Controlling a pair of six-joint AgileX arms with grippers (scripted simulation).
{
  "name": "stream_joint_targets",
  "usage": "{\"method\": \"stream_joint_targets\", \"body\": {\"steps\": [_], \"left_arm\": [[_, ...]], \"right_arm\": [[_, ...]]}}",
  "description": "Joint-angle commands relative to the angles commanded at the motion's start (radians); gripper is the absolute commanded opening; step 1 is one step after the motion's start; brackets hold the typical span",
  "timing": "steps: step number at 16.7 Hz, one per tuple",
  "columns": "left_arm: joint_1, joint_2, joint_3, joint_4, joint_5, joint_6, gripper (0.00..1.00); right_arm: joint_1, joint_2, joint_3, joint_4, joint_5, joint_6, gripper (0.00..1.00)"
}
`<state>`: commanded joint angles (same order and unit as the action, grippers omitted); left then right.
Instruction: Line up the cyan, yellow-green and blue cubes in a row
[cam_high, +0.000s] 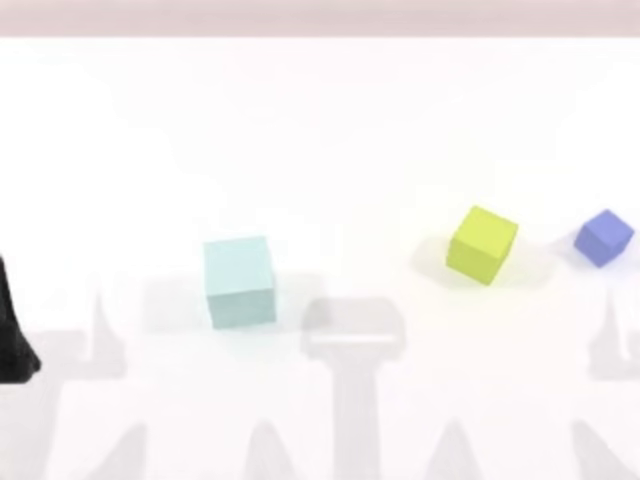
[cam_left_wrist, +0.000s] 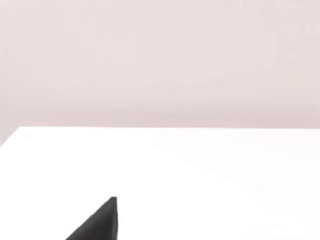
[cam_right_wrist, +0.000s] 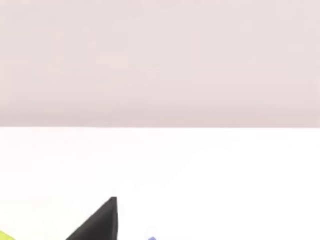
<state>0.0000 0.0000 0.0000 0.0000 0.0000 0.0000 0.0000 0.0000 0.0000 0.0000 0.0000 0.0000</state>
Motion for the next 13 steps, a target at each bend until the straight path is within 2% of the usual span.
{"method": "stream_joint_targets", "body": {"steps": [4, 7, 13], "left_arm": [[0.0, 0.0, 0.0, 0.0, 0.0, 0.0, 1.0], [0.0, 0.0, 0.0, 0.0, 0.0, 0.0, 1.0], [0.0, 0.0, 0.0, 0.0, 0.0, 0.0, 1.0]], "right_arm": [[0.003, 0.03, 0.03, -0.022, -0.001, -0.01, 1.0], [0.011, 0.156, 0.154, -0.107, -0.002, -0.046, 1.0], [0.033, 0.69, 0.601, -0.403, 0.0, -0.175, 1.0]]}}
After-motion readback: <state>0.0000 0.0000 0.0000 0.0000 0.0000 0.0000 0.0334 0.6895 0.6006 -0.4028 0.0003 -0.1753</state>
